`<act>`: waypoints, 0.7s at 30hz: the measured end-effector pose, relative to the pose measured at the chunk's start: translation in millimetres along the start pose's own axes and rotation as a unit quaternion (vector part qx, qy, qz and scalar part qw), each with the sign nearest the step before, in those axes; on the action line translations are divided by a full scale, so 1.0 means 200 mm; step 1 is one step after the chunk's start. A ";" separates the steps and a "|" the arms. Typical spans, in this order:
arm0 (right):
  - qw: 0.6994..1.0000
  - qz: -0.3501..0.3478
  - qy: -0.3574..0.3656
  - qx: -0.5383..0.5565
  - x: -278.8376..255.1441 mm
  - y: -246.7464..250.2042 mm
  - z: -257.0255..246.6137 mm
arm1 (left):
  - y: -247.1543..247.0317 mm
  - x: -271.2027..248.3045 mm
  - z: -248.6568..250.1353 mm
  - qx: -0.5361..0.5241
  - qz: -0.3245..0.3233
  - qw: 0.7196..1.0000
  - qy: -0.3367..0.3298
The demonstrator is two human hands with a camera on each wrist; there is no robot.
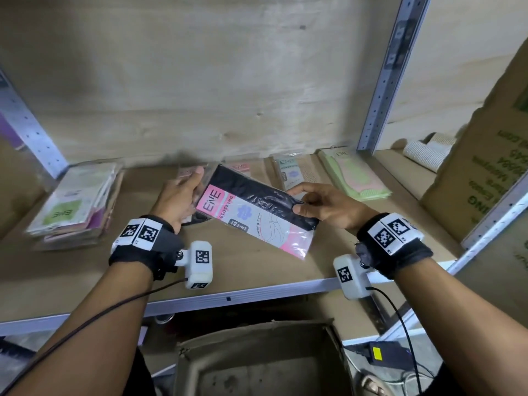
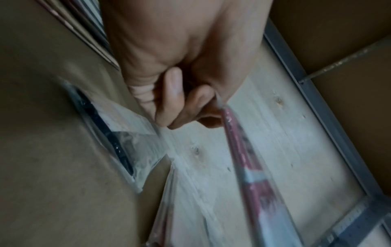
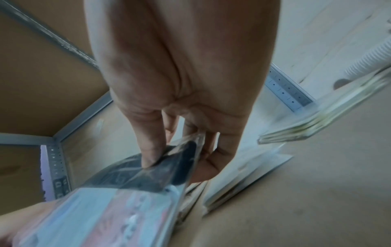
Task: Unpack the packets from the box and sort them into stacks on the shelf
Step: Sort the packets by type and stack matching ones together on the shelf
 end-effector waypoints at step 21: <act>0.971 0.116 -0.071 0.198 0.59 -0.44 -0.25 | 0.22 0.04 -0.08 0.086 -0.117 0.985 0.092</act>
Point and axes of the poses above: each hand's wrist, its own x-axis towards the middle knuckle, its own y-axis out of the back of the hand, z = x × y, the point moved 9 cm from there along x, towards the middle knuckle, and after that the axes turned 1 degree about z, right-handed, at the moved point
